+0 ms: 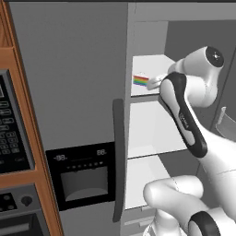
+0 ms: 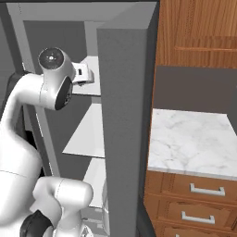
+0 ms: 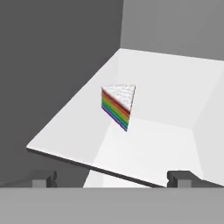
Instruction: Take the cake and donut from the fridge and place them on the empty tray on the dining counter.
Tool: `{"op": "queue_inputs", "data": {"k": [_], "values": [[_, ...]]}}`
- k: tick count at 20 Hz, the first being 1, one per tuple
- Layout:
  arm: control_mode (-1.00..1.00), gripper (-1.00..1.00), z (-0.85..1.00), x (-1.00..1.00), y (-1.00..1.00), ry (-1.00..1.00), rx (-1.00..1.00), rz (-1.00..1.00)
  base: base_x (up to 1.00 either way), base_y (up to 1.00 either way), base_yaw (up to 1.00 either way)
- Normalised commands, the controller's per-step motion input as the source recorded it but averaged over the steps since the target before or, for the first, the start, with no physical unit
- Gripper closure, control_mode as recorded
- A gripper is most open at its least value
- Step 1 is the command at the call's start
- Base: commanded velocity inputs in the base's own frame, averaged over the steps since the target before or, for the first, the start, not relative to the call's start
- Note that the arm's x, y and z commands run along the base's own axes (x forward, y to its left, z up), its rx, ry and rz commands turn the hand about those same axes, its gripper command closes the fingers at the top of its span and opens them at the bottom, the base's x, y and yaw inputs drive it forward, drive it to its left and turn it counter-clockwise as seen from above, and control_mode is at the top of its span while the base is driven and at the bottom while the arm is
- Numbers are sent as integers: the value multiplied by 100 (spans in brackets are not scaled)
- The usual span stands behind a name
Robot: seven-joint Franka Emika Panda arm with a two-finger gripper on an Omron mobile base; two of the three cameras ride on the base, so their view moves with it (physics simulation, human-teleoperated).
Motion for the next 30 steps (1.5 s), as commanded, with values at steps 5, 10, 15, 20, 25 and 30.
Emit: {"op": "queue_inputs", "data": {"k": [5,10,15,20,25,30], "values": [[-100,-100,-10,52,0,3,0,9,0,0,0],[-100,-100,-6,52,0,7,0,4,0,0,0],[-100,-100,-13,55,3,1,0,1,0,0,0],[-100,-100,-36,48,19,0,-4,0,0,0,0],[-100,-100,-24,43,14,0,-3,0,0,0,0],[-100,-100,-8,41,0,0,0,0,0,0,0]]}}
